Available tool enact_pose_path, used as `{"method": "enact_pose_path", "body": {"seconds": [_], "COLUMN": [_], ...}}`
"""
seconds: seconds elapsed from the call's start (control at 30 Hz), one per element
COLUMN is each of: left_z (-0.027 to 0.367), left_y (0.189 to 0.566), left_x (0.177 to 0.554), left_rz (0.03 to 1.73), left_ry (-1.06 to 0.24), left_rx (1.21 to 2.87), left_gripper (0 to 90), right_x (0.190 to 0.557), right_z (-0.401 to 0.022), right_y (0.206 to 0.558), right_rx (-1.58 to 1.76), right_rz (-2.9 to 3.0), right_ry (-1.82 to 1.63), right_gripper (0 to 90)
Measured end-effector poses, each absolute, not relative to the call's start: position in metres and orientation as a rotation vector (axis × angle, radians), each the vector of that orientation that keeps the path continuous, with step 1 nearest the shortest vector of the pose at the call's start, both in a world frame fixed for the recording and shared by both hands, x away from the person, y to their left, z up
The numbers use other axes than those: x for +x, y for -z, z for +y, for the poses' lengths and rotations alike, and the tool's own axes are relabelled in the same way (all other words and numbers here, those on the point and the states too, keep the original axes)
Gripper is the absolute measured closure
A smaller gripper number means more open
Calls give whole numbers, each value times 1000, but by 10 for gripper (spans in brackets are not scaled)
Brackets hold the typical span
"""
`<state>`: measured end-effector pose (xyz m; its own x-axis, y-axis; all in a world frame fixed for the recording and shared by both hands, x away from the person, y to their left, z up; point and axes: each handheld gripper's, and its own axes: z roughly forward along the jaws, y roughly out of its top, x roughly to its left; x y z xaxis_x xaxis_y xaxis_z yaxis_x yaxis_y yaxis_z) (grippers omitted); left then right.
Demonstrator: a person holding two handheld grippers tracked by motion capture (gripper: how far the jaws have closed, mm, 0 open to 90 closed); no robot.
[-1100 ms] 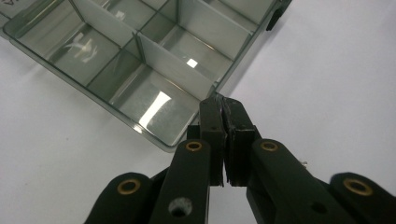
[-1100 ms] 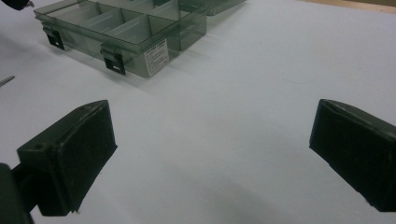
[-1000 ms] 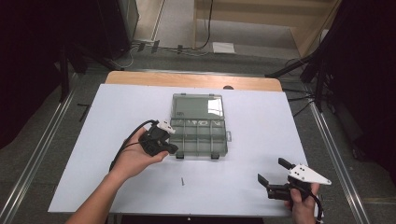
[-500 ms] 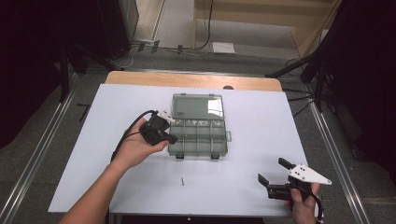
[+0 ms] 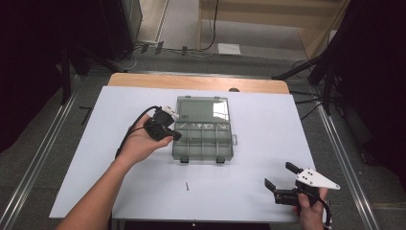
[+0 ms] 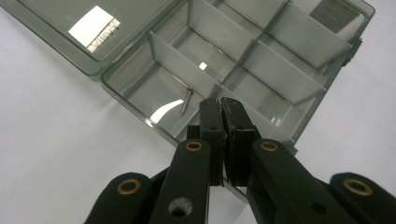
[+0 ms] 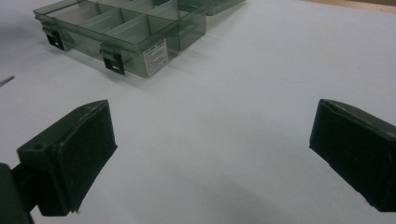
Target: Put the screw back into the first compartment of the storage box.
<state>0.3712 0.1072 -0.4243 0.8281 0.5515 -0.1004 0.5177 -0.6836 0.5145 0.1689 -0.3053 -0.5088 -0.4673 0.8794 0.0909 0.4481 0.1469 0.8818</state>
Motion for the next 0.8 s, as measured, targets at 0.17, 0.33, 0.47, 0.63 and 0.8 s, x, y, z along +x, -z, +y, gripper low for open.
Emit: {"method": "enact_pose_path", "body": {"seconds": [0.17,0.33,0.47,0.63,0.8], "left_z": [103,101,99,97,97], "left_y": [426,430,432,438,441], "left_x": [378,384,390,398,402], "left_rz": [795,810,826,854,872], "left_ry": [-81,-85,-90,-100,-118], "left_rx": [2467,2472,2468,2471,2466], "left_gripper": [882,882,882,882,881], "right_x": [169,169,169,169,169], "right_z": [-305,-306,-306,-306,-307], "right_y": [509,509,509,509,509], "right_rx": [1264,1264,1265,1266,1270], "right_rz": [1979,1976,1980,1978,1974], "right_ry": [-1273,-1275,-1271,-1273,-1275], "right_gripper": [8,8,9,9,8]}}
